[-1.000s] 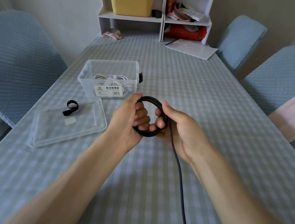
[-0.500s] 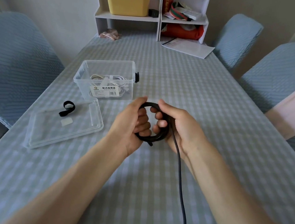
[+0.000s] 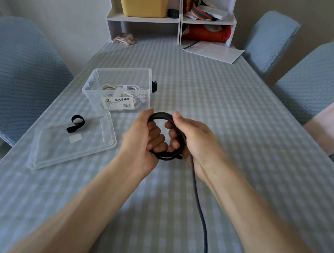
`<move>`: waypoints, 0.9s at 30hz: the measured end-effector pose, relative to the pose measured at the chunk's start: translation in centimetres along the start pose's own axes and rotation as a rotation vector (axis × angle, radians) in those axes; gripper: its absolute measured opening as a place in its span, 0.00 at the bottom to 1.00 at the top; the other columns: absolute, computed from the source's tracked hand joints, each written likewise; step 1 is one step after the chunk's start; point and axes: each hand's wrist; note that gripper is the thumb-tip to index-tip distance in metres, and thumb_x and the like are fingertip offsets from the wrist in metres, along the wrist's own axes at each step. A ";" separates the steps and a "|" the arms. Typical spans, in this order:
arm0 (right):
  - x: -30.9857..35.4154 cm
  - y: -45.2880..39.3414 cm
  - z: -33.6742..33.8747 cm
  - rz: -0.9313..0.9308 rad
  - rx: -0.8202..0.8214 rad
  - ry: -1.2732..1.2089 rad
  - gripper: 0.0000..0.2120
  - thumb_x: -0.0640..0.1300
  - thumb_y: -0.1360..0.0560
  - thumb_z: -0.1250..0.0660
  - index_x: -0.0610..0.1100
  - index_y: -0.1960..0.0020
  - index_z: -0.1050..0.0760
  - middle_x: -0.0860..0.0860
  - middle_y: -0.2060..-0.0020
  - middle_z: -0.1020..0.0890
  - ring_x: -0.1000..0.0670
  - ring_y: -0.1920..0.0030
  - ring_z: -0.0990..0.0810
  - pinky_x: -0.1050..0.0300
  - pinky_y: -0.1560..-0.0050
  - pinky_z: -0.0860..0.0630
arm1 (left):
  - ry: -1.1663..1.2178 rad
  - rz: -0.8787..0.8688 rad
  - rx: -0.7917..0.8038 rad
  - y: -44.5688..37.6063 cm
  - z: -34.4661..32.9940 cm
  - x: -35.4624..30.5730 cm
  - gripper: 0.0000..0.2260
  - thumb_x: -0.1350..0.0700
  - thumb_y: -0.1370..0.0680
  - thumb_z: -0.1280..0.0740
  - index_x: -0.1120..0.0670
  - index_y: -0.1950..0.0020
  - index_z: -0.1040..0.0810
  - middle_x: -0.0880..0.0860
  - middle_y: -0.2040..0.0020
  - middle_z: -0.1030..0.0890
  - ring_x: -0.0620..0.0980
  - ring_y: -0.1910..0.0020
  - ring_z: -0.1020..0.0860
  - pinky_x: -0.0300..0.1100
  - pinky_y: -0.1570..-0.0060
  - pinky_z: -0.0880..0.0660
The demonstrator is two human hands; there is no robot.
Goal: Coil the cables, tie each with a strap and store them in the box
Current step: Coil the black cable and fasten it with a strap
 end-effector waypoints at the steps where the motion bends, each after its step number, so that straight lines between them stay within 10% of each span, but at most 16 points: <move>1: 0.1 -0.1 0.0 0.003 0.008 -0.001 0.16 0.49 0.18 0.36 0.38 0.56 0.21 0.50 0.71 0.29 0.54 0.74 0.34 0.60 0.71 0.30 | -0.020 0.019 0.026 0.1 0.1 -0.1 0.24 0.51 0.20 0.37 0.51 0.73 0.41 0.48 0.77 0.45 0.45 0.80 0.46 0.38 0.81 0.44; 9: 0.7 -0.4 1.2 -0.109 0.026 0.065 0.17 0.50 0.18 0.37 0.38 0.55 0.21 0.52 0.74 0.30 0.56 0.77 0.38 0.64 0.77 0.38 | -0.294 0.107 0.170 0.7 -0.4 -0.5 0.27 0.50 0.19 0.37 0.51 0.79 0.32 0.47 0.79 0.43 0.44 0.81 0.46 0.37 0.79 0.40; 14: 0.0 -0.1 0.7 -0.020 0.154 0.002 0.09 0.44 0.21 0.33 0.37 0.49 0.20 0.50 0.66 0.22 0.54 0.69 0.24 0.61 0.64 0.24 | 0.038 0.015 0.086 0.4 0.3 -1.2 0.23 0.50 0.19 0.37 0.51 0.73 0.39 0.47 0.80 0.44 0.44 0.82 0.46 0.36 0.81 0.46; 19: -0.4 -0.4 0.4 0.115 -0.022 0.488 0.07 0.50 0.26 0.28 0.49 0.51 0.18 0.50 0.58 0.16 0.51 0.53 0.16 0.52 0.45 0.21 | 0.057 -0.091 0.096 0.5 0.4 -1.8 0.22 0.50 0.19 0.38 0.51 0.72 0.39 0.47 0.79 0.44 0.43 0.81 0.47 0.36 0.81 0.46; 23: -0.5 -0.2 0.1 0.056 -0.223 0.661 0.25 0.64 0.31 0.28 0.44 0.48 0.21 0.53 0.59 0.16 0.54 0.60 0.16 0.60 0.61 0.24 | 0.043 -0.191 0.102 0.5 0.5 -1.8 0.22 0.51 0.19 0.39 0.51 0.71 0.41 0.47 0.79 0.45 0.44 0.80 0.47 0.37 0.79 0.45; 27: -0.1 0.1 -0.6 -0.094 -0.069 0.522 0.24 0.62 0.24 0.35 0.40 0.54 0.18 0.49 0.63 0.14 0.52 0.70 0.17 0.58 0.69 0.25 | 0.069 -0.239 0.099 0.7 0.4 -1.4 0.22 0.51 0.19 0.40 0.51 0.71 0.42 0.48 0.78 0.45 0.45 0.79 0.47 0.39 0.77 0.44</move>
Point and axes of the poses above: each hand's wrist, its own y-axis away from the middle knuckle, its own z-axis out of the back of the hand, x = y × z
